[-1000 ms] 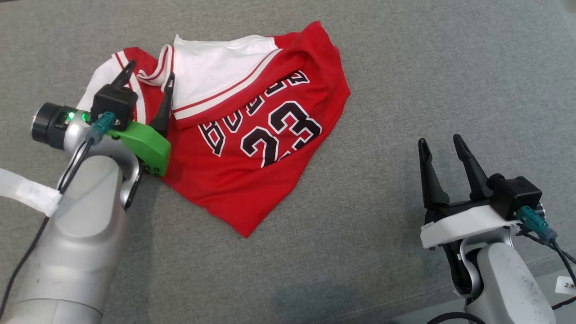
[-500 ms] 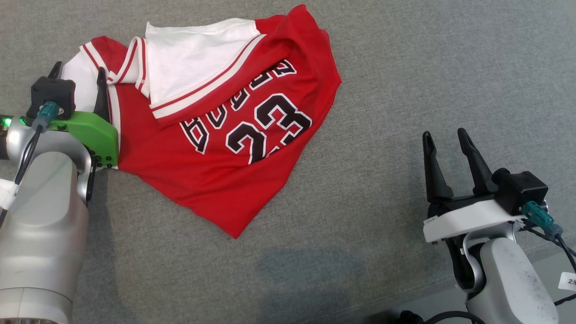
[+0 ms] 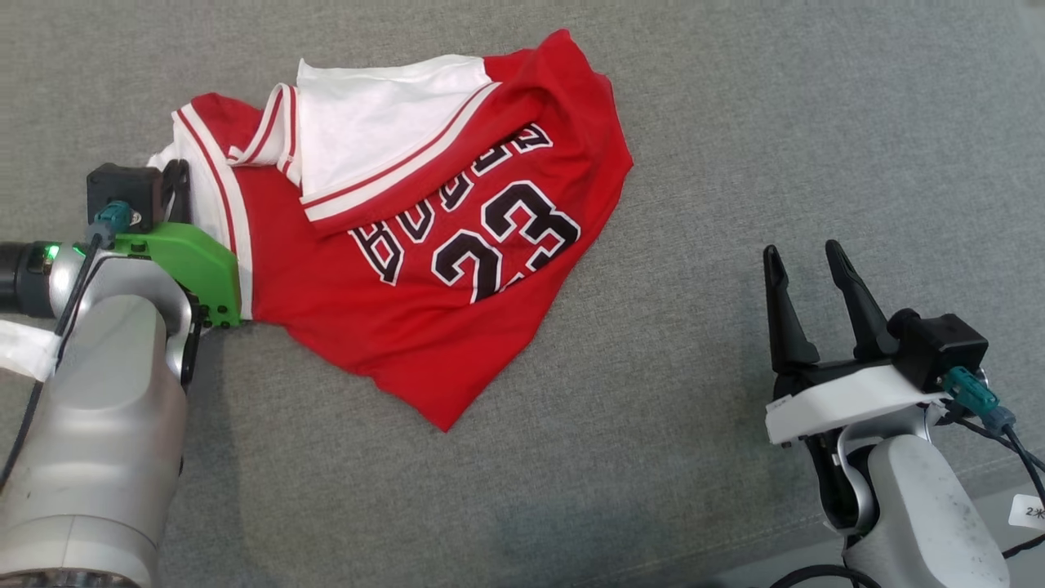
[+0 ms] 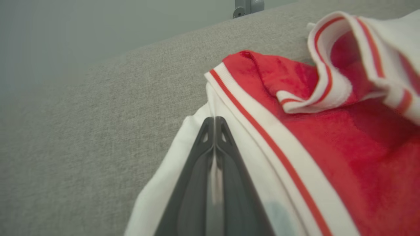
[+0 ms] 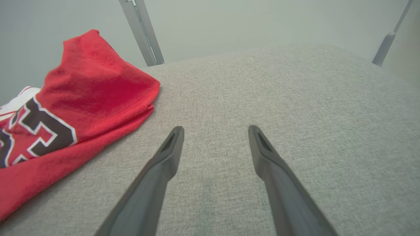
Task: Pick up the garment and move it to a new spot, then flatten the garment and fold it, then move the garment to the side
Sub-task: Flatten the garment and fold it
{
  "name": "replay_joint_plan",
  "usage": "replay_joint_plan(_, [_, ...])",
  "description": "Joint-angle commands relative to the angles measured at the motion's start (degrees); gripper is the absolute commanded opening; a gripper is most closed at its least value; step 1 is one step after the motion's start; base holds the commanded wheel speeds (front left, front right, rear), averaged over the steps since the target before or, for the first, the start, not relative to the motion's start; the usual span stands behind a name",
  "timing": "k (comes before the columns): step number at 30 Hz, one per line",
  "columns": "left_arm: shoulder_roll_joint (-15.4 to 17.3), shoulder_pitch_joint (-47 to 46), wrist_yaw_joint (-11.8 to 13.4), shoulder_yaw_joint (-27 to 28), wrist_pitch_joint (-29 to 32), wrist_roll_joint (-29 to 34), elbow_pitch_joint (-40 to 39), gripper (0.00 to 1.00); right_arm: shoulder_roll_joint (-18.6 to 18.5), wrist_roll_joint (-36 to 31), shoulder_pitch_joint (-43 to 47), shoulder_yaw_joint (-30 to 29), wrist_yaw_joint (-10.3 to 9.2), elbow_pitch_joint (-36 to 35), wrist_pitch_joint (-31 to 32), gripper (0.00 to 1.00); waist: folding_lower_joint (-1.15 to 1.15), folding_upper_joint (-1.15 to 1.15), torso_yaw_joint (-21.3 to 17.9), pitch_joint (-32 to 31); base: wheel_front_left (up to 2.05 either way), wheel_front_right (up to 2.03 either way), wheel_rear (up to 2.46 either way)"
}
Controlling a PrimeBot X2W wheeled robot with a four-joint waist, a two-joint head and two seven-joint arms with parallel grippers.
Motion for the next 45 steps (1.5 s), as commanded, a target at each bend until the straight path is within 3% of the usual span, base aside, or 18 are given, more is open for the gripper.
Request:
replay_joint_plan(1, [-0.4,2.4,0.5,0.8,0.2,-1.1,-0.9,0.00,-0.2,0.4,1.3,-0.4,-0.08,0.5,-0.1,1.00,-0.01,-0.01,1.7,-2.5,0.00,0.00,0.00])
replay_joint_plan(9, [-2.9,14.3,4.0,7.9,0.2,-6.3,-13.7,0.00,-0.2,0.9,4.8,-2.3,-0.08,1.3,-0.1,1.00,-0.01,-0.01,7.1,-10.1,0.00,0.00,0.00])
replay_joint_plan(14, [-5.0,24.3,4.8,12.8,0.2,-9.1,-18.9,0.00,-0.2,1.1,6.9,-3.1,-0.07,1.9,-0.1,1.00,-0.01,-0.01,10.6,-13.9,0.00,0.00,0.00])
replay_joint_plan(24, [-8.2,37.9,5.3,18.2,0.1,-10.2,-23.7,0.00,-0.2,1.3,8.4,-3.1,-0.07,2.5,-0.1,1.00,-0.01,-0.01,12.8,-16.9,0.00,0.00,0.00])
replay_joint_plan(25, [-8.6,38.8,5.3,18.1,0.1,-9.9,-24.2,0.29,-0.2,1.2,8.4,-3.1,-0.07,2.6,-0.1,1.00,-0.01,-0.01,12.8,-17.0,0.00,0.00,0.00])
replay_joint_plan(26, [-9.1,39.6,4.9,17.9,0.1,-9.6,-24.6,0.94,-0.2,1.2,8.5,-3.1,-0.07,2.6,-0.1,1.00,-0.01,-0.01,12.7,-17.2,0.00,0.00,0.00])
replay_joint_plan(27, [-9.4,40.2,4.8,17.6,0.1,-9.0,-25.3,1.00,-0.2,1.1,8.6,-3.0,-0.07,2.6,-0.1,1.00,-0.01,-0.01,12.5,-17.3,0.00,0.00,0.00])
replay_joint_plan(37, [-10.1,38.9,2.0,13.9,0.1,-4.5,-35.1,1.00,-0.2,0.9,8.0,-2.9,-0.07,2.1,-0.1,1.00,-0.01,-0.01,10.1,-15.7,0.00,0.00,0.00])
replay_joint_plan(45, [-10.2,30.2,0.5,11.5,0.1,-3.4,-30.2,1.00,-0.2,0.8,5.9,-1.6,-0.08,1.7,-0.1,1.00,-0.01,-0.01,6.7,-11.9,0.00,0.00,0.00])
